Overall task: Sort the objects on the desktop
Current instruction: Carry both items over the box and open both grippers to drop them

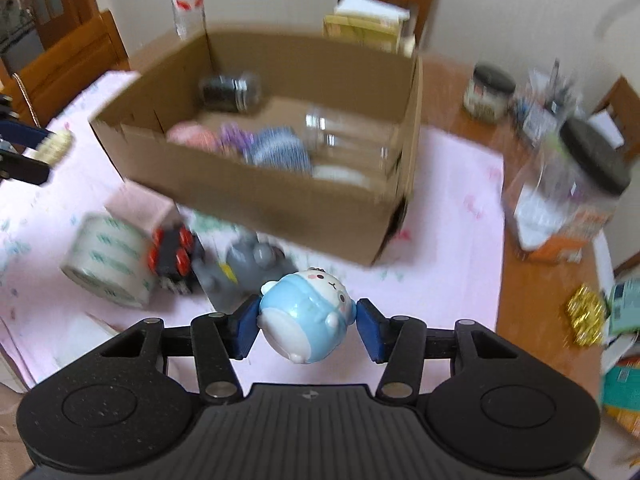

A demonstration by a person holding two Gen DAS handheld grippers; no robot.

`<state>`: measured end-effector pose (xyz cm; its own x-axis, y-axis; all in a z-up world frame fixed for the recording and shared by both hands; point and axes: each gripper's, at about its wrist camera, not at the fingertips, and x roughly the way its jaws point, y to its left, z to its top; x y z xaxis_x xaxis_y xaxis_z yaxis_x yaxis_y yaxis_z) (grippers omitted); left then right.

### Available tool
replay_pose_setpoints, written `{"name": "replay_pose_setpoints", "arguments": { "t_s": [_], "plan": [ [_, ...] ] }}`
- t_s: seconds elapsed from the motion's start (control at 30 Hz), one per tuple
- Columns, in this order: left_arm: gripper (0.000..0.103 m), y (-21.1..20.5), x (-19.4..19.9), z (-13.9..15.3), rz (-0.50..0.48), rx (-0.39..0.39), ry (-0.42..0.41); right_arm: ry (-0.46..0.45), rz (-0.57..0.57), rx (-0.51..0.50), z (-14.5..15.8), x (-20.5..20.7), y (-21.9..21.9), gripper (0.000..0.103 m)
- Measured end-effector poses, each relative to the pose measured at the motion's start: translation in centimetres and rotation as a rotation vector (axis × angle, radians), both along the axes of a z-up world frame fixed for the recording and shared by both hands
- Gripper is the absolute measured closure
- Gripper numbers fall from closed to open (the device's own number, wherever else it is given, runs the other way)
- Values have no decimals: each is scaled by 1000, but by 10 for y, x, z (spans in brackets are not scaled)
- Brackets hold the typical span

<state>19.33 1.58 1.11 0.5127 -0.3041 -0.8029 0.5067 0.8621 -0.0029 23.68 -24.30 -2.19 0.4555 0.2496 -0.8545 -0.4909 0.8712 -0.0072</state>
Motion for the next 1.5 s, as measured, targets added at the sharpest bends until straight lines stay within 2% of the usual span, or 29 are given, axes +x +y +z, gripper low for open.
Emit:
{"name": "replay_pose_setpoints", "arguments": {
  "t_s": [0.17,0.37,0.5,0.67,0.73,0.8,0.87,0.93,1.0,1.13,1.2,1.5],
  "plan": [
    [71,-7,16,15,-14,0,-50,-61,42,28,40,7,7,46],
    [71,-11,42,24,1,-5,-81,-132,58,48,74,26,14,47],
    [71,-13,60,23,14,-12,-84,-156,57,57,84,44,22,46],
    [70,-18,83,17,25,12,-83,-154,72,41,83,63,35,46],
    [67,-19,92,15,33,18,-82,-154,77,35,83,68,40,46],
    [46,-21,100,12,37,25,-74,-158,82,29,81,75,44,46],
    [33,-21,104,11,56,28,-86,-156,86,31,81,81,47,45],
    [31,-22,104,10,53,38,-93,-157,79,27,80,86,49,42],
    [25,-22,104,9,46,39,-90,-164,75,26,80,88,50,33],
    [23,-19,99,9,50,29,-84,-163,75,36,79,88,48,30],
    [19,-17,93,10,51,24,-85,-166,75,42,80,86,48,27],
    [18,-12,54,10,17,22,-75,-165,123,60,79,58,46,21]
  ]
}}
